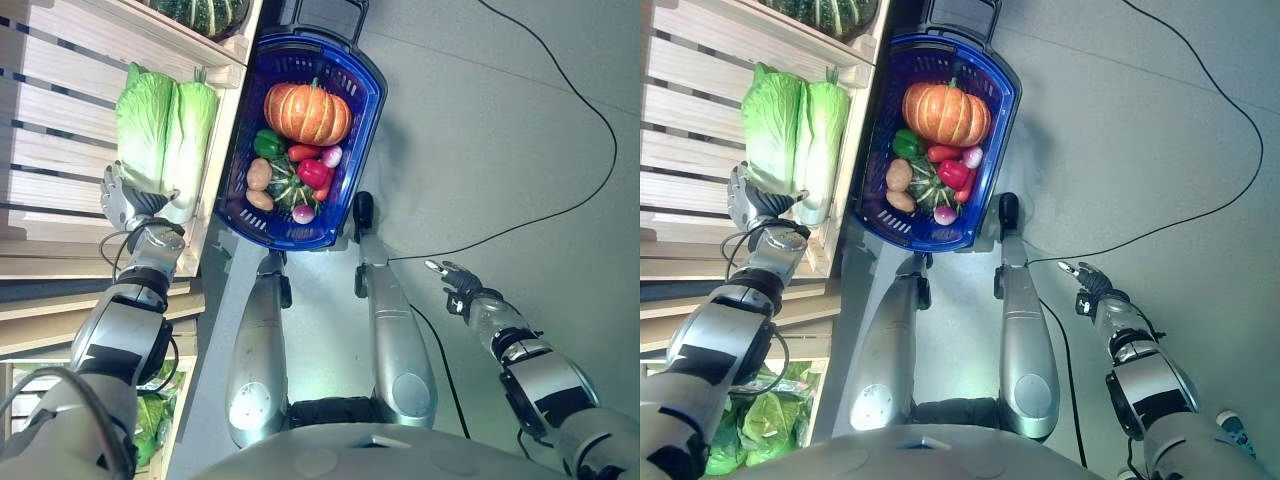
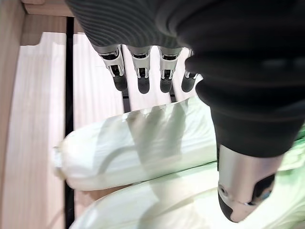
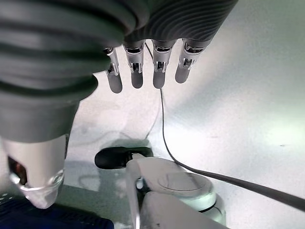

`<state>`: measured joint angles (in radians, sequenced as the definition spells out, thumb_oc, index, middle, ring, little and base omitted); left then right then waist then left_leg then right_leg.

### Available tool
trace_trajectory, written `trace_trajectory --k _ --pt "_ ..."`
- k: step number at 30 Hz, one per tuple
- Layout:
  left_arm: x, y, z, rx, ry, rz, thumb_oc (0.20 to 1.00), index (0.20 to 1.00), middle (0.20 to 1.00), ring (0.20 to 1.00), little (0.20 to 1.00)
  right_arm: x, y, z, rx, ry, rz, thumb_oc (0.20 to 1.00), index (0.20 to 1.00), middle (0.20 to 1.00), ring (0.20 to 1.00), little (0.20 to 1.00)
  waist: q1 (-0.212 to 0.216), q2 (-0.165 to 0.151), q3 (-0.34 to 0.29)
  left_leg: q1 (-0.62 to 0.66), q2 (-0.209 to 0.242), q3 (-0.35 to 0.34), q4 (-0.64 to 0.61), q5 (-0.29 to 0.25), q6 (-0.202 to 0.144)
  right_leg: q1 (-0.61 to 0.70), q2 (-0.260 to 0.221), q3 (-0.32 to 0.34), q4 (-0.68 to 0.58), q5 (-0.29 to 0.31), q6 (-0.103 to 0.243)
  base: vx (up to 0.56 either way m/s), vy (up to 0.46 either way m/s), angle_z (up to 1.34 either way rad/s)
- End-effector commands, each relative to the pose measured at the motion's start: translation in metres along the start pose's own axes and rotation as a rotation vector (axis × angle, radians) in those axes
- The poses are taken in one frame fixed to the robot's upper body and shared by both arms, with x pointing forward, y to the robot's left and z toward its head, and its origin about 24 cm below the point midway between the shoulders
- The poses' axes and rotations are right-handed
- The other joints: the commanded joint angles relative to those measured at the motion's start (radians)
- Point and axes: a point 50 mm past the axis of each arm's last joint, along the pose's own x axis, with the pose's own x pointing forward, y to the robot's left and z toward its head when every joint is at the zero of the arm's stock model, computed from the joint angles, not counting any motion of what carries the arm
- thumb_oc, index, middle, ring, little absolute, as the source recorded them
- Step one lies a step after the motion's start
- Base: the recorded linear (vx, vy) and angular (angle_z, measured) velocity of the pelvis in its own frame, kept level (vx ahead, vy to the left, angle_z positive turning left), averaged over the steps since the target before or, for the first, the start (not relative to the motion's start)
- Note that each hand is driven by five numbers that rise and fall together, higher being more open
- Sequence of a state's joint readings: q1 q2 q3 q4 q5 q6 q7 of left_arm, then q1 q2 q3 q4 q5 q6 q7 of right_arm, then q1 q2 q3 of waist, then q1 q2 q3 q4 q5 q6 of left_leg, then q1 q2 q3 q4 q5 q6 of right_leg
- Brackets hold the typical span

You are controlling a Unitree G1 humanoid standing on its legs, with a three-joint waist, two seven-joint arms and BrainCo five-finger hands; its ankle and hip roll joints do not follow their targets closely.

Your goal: Pick up fruits and vegetables into the basket

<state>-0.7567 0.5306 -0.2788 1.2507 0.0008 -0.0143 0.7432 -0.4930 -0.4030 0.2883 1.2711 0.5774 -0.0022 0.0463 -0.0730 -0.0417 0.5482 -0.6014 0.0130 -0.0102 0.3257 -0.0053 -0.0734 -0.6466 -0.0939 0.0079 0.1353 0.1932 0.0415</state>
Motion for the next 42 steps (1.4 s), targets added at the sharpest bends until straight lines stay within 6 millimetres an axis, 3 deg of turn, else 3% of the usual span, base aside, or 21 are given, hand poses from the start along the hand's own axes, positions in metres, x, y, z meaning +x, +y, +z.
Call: trace_trajectory --k 1,11,39,40,41,42 --pt "0.011 0.021 -0.021 0.072 0.071 0.08 1.0 1.0 1.0 1.0 1.0 -0.002 -0.007 -0.008 -0.008 0.031 -0.017 1.0 1.0 1.0 1.0 1.0 0.01 0.01 -0.028 -0.058 -0.042 -0.008 -0.014 0.024 0.025 -0.005 0.068 -0.033 0.188 -0.209 -0.004 -0.01 0.024 -0.03" --pt "0.017 0.033 -0.027 0.054 0.152 0.134 1.0 1.0 1.0 1.0 1.0 -0.002 -0.012 -0.006 -0.013 0.034 -0.022 1.0 1.0 1.0 1.0 1.0 0.009 0.001 -0.028 -0.083 -0.041 -0.007 0.003 0.017 0.021 -0.027 0.071 -0.032 0.201 -0.216 -0.004 0.0 0.002 0.0" --pt "0.028 0.044 -0.01 0.036 0.17 0.154 1.0 1.0 1.0 1.0 1.0 -0.001 -0.011 0.003 -0.015 0.004 -0.017 1.0 1.0 1.0 1.0 1.0 0.013 -0.024 -0.028 -0.172 -0.041 -0.027 0.039 0.012 0.023 -0.115 0.079 -0.036 0.223 -0.208 0.0 0.0 0.0 0.0" --pt "0.029 0.045 -0.01 0.036 0.172 0.151 0.95 0.95 0.95 0.95 0.95 -0.001 -0.011 0.003 -0.015 0.004 -0.016 1.0 1.0 1.0 1.0 1.0 0.013 -0.026 -0.028 -0.174 -0.04 -0.027 0.04 0.011 0.023 -0.117 0.078 -0.036 0.223 -0.207 0.001 0.0 0.0 0.0" --pt "0.029 0.044 -0.01 0.037 0.171 0.148 0.73 0.73 0.73 0.73 0.73 -0.001 -0.011 0.003 -0.015 0.003 -0.015 1.0 1.0 1.0 1.0 1.0 0.013 -0.027 -0.028 -0.176 -0.04 -0.028 0.04 0.011 0.023 -0.12 0.079 -0.036 0.223 -0.206 0.001 0.0 0.0 0.0" --pt "0.029 0.044 -0.01 0.038 0.168 0.139 0.423 0.423 0.423 0.423 0.423 -0.001 -0.011 0.003 -0.016 0.002 -0.015 1.0 1.0 1.0 1.0 1.0 0.013 -0.028 -0.028 -0.179 -0.04 -0.028 0.041 0.011 0.023 -0.122 0.08 -0.037 0.223 -0.205 0.001 0.0 0.0 0.0"
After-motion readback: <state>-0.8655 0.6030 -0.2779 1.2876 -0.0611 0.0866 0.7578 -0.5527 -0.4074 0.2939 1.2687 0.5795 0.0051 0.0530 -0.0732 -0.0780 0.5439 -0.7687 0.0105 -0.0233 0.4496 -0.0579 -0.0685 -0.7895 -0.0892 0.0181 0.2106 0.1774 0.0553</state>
